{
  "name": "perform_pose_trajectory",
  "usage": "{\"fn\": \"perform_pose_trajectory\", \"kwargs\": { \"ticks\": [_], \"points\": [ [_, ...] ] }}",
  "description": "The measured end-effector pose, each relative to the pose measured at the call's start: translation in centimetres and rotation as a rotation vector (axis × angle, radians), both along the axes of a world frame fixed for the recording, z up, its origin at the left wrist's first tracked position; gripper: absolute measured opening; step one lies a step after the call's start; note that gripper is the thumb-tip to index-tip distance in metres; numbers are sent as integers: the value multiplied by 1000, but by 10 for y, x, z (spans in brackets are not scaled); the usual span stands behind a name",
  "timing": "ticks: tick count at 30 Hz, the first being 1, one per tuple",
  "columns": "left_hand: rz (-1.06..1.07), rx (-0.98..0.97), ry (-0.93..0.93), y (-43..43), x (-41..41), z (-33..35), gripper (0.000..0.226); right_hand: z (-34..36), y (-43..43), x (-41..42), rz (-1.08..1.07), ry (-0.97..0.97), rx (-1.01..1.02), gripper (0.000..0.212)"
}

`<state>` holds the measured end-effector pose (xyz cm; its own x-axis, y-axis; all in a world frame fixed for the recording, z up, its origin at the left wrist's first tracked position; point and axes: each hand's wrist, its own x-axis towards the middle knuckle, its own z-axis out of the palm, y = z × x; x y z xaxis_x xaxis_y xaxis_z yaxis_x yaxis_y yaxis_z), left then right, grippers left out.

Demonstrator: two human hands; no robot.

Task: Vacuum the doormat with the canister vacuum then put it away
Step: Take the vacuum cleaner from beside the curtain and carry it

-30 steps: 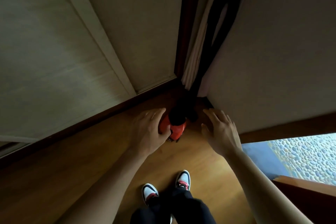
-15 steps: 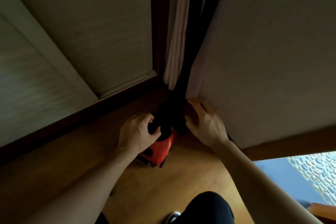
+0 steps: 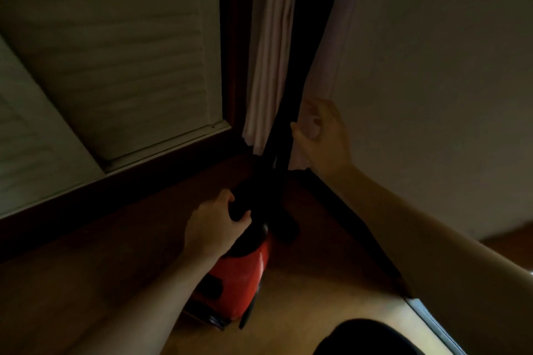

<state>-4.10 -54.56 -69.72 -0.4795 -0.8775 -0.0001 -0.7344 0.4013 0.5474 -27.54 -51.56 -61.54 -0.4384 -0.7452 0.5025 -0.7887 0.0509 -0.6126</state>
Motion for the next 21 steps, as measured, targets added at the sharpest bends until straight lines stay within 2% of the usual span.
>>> {"fn": "perform_pose_trajectory", "kwargs": {
  "ticks": [5,9,13,17,21],
  "points": [
    [67,306,325,3,-6,-20,20,-5,-27,-8,8,-160,-39,67],
    [9,365,463,5,-6,-30,11,-6,-43,-12,-22,-243,-79,70],
    [-29,383,505,2,-4,-31,10,-11,-54,-9,3,-409,-11,70],
    [-45,386,506,1,-2,-31,11,-17,-59,0,-36,-602,1,83],
    [-117,377,472,-2,8,-29,18,-24,-56,7,-77,-654,1,91]
  ]
}}
